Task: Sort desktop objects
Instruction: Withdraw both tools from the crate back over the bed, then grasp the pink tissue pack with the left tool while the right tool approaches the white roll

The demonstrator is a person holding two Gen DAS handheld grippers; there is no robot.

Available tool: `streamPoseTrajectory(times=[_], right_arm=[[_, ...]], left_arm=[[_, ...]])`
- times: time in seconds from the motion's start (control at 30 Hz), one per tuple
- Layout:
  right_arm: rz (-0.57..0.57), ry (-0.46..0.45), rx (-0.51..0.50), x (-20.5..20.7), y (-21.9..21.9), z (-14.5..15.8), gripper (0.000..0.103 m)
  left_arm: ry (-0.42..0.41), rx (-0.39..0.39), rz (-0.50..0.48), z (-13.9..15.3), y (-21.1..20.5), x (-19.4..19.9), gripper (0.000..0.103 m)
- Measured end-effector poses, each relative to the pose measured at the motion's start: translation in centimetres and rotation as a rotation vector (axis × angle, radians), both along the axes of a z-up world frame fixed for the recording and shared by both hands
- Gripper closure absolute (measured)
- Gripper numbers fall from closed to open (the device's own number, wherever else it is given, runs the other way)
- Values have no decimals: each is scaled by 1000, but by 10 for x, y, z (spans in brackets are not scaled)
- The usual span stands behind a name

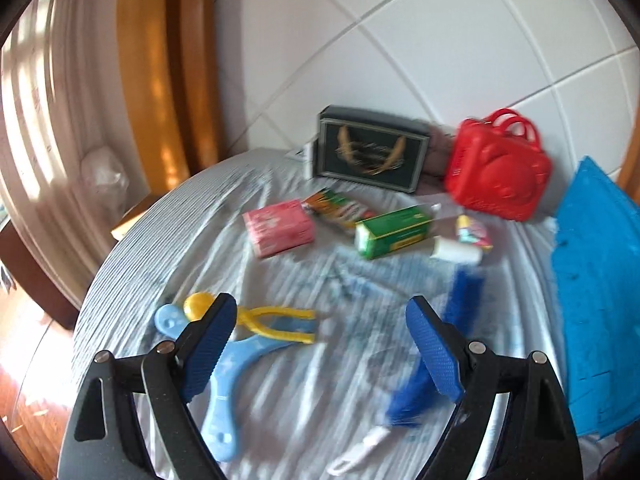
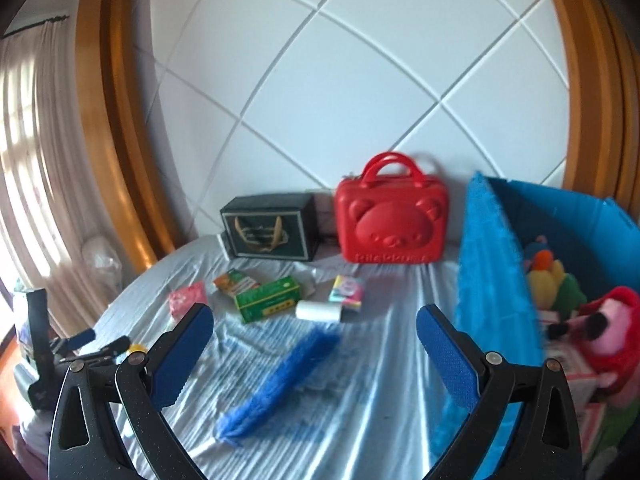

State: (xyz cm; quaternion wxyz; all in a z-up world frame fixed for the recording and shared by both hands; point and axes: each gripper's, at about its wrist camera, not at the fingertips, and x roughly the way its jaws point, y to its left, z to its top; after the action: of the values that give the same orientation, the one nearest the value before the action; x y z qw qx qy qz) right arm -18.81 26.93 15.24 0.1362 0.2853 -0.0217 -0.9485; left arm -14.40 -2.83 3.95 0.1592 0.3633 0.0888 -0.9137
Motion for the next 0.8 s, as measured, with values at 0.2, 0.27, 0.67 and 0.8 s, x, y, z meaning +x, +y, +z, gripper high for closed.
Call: streamPoseTrajectory(times=[0.2,0.27,0.67,0.8], right_arm=[[-34,-118,31,-43,-34,-40,0],[-52,-149,38,-57,-40,-50,0],[-178,-303,93,-145,-52,-110,0],[-204,-365,112,-170,-54,-134,0]], left_arm=[[-43,-16,4,-17,-79,-8,16],[-53,-26,-35,-18,-99,-22,16],[-223,-68,-210,-79,-187,-184,16],[-256,-56,-102,-107,-217,-246,16]])
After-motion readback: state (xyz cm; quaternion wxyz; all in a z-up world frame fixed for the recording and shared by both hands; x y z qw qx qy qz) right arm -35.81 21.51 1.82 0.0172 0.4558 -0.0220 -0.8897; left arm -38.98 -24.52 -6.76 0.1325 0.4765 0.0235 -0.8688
